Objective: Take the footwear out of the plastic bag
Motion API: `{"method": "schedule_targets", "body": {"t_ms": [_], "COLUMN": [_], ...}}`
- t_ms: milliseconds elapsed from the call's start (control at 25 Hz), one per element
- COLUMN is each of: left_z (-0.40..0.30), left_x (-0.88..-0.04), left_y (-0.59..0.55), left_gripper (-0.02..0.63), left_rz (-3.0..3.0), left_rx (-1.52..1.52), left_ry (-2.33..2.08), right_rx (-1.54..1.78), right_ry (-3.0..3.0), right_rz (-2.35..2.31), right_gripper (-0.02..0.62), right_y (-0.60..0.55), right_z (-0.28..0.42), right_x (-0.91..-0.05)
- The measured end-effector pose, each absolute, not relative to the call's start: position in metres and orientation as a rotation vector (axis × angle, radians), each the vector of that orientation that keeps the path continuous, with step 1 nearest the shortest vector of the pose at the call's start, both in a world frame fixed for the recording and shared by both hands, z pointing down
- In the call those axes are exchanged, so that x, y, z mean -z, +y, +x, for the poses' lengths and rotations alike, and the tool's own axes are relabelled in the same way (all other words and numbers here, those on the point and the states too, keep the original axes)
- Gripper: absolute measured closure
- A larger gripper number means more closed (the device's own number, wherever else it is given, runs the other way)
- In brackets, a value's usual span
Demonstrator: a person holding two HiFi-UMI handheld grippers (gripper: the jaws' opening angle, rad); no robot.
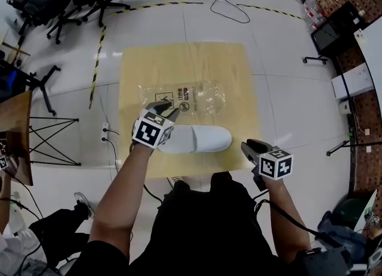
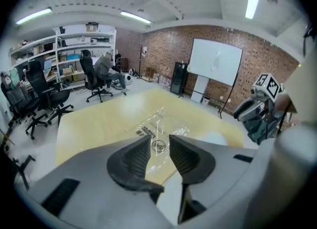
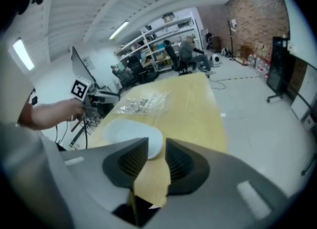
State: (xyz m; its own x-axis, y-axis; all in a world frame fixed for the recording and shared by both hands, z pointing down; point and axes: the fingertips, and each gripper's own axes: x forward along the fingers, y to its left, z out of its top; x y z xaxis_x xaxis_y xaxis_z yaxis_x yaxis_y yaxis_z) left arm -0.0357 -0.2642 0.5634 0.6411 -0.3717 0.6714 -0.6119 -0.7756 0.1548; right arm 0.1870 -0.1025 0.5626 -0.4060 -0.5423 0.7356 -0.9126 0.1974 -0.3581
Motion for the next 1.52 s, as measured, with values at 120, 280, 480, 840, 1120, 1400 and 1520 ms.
{"method": "schedule_targets", "body": {"t_ms": [120, 280, 480, 840, 1120, 1400, 1520], "left_z": [-0.064, -0.115, -0.161, -0.141, -0.134, -0.14, -0.149], "left_x": [-0.531, -0.504, -0.485, -0.455, -0.435, -0.418, -0.415], "left_y": [-0.24, -0.183, -0.077, 0.108, 0.225, 0.264, 0.266], "left_gripper": [0.523, 0.598, 0.6, 0.6, 0.598, 0.6, 0.598], "left_rz": [2.509, 2.445, 2.325, 2.295, 2.3, 2.343, 2.345], "left_rx": [-0.731, -0.607, -0.533, -0.424, -0.511, -0.547, -0.538], "left_ry": [-0.845, -0.95, -1.105, -1.283, -1.291, -1.324, -1.336], "right_rx": [-1.022, -0.948, -0.803, -0.746, -0.76, -0.723, -0.69], "right_ry": [-2.113, -2.275, -2.416, -2.545, -2.578, -2.615, -2.593], "right_rz": [1.46, 1.461, 1.366, 1.177, 1.091, 1.099, 1.111], "right_gripper": [0.556, 0.595, 0.595, 0.595, 0.595, 0.594, 0.594], "right_y": [-0.089, -0.069, -0.016, 0.126, 0.196, 0.219, 0.226], "right_z": [0.182, 0.16, 0.141, 0.155, 0.148, 0.141, 0.135], "right_x": [-0.532, -0.495, -0.447, -0.44, -0.437, -0.411, -0.408]}}
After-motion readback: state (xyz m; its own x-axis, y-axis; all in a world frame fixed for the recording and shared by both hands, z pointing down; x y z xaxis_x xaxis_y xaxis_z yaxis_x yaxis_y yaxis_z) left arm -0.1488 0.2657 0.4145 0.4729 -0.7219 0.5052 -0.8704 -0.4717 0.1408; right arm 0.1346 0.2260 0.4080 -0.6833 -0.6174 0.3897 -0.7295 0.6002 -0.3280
